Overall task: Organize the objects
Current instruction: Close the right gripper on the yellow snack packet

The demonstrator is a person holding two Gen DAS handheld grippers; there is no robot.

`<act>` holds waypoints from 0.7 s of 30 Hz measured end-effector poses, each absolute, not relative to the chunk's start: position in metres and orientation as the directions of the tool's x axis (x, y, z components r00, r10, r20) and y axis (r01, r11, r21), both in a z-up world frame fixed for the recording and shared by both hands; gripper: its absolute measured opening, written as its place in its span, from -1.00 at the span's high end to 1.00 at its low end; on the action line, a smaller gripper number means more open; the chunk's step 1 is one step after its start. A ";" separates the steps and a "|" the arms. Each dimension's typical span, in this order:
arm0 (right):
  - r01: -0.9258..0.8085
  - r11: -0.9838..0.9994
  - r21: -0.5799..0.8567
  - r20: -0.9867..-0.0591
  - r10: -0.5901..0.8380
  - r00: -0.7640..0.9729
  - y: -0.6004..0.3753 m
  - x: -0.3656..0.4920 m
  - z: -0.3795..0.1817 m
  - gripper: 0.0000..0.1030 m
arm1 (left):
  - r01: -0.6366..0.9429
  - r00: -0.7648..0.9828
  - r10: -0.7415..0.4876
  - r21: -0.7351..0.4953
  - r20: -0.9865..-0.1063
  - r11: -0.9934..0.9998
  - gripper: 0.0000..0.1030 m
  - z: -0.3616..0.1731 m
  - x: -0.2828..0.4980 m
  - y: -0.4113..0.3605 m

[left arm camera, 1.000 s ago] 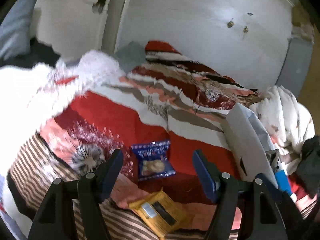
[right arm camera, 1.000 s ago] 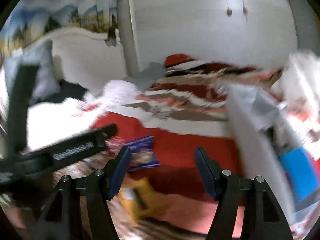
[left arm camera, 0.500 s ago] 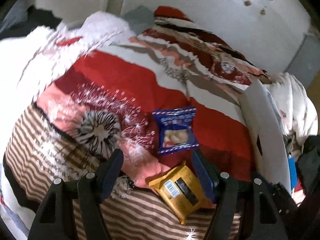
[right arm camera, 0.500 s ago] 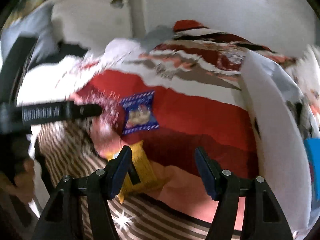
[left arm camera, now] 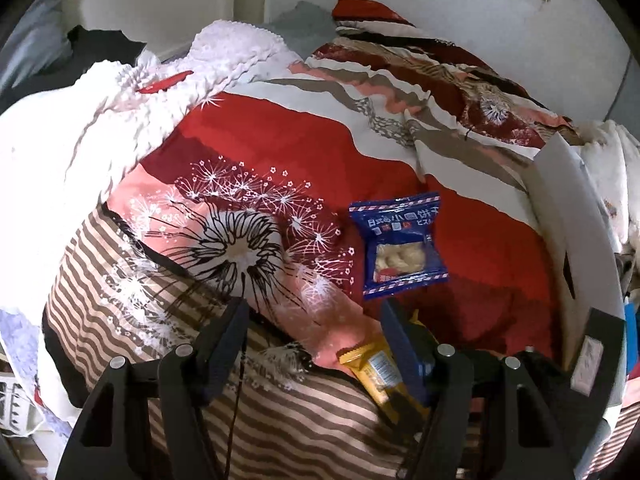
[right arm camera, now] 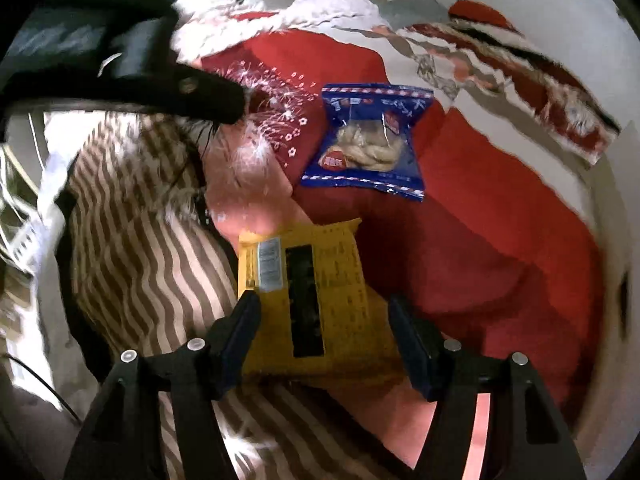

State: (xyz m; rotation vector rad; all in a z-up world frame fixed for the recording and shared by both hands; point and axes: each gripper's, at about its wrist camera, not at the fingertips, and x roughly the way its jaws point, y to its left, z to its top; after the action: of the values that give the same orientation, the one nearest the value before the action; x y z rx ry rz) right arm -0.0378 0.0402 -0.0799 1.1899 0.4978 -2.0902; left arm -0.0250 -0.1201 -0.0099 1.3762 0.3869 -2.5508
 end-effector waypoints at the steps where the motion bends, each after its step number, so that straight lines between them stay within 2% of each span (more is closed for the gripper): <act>1: 0.701 -0.711 0.045 -0.863 -0.381 -0.331 0.041 -0.041 -0.081 -0.26 | 0.311 -0.538 -0.067 -0.124 -0.840 -0.942 -0.28 -0.010 -0.025 -0.119; 3: 0.678 -0.725 0.120 -0.872 -0.404 -0.278 0.042 -0.047 -0.086 -0.24 | 0.310 -0.534 -0.078 -0.109 -0.842 -0.945 -0.28 -0.011 -0.026 -0.117; 4: 0.668 -0.733 0.132 -0.870 -0.409 -0.276 0.044 -0.048 -0.085 -0.17 | 0.310 -0.531 -0.082 -0.104 -0.843 -0.945 -0.28 -0.011 -0.026 -0.117; 6: 0.636 -0.757 0.152 -0.862 -0.416 -0.289 0.052 -0.049 -0.081 0.13 | 0.315 -0.528 -0.090 -0.096 -0.844 -0.944 -0.28 -0.012 -0.027 -0.117; 10: 0.469 -0.812 0.347 -0.813 -0.510 -0.282 0.093 -0.061 -0.075 0.87 | 0.317 -0.539 -0.090 -0.103 -0.837 -0.943 -0.28 -0.010 -0.026 -0.117; 11: 0.432 -0.817 0.382 -0.803 -0.525 -0.283 0.103 -0.062 -0.075 0.88 | 0.314 -0.543 -0.086 -0.106 -0.836 -0.944 -0.28 -0.009 -0.026 -0.116; 13: 0.400 -0.815 0.419 -0.786 -0.546 -0.290 0.118 -0.060 -0.073 0.83 | 0.309 -0.547 -0.082 -0.110 -0.833 -0.945 -0.27 -0.008 -0.026 -0.114; 15: 0.416 -0.814 0.406 -0.773 -0.548 -0.320 0.124 -0.053 -0.066 0.82 | 0.304 -0.547 -0.080 -0.109 -0.833 -0.946 -0.27 -0.008 -0.026 -0.113; 16: 0.446 -0.809 0.383 -0.771 -0.546 -0.328 0.122 -0.049 -0.062 0.75 | 0.302 -0.547 -0.081 -0.107 -0.833 -0.947 -0.27 -0.008 -0.026 -0.112; 17: 0.471 -0.804 0.363 -0.774 -0.541 -0.328 0.119 -0.055 -0.059 0.41 | 0.302 -0.546 -0.082 -0.105 -0.834 -0.947 -0.27 -0.007 -0.026 -0.112; 18: 0.513 -0.796 0.322 -0.784 -0.528 -0.326 0.111 -0.053 -0.057 0.17 | 0.303 -0.545 -0.083 -0.103 -0.834 -0.948 -0.28 -0.007 -0.026 -0.112; 19: 0.559 -0.783 0.273 -0.802 -0.506 -0.318 0.102 -0.048 -0.057 -0.18 | 0.304 -0.544 -0.085 -0.101 -0.835 -0.947 -0.28 -0.007 -0.026 -0.112; 21: 0.665 -0.723 0.187 -0.832 -0.477 -0.284 0.077 -0.036 -0.065 -0.22 | 0.311 -0.542 -0.090 -0.099 -0.836 -0.945 -0.28 -0.008 -0.026 -0.114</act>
State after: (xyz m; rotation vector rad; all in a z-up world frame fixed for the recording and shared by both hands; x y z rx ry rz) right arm -0.0362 0.0770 -0.0653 1.2345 0.2540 -2.0511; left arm -0.0256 -0.1144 -0.0076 1.3612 0.3472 -2.5493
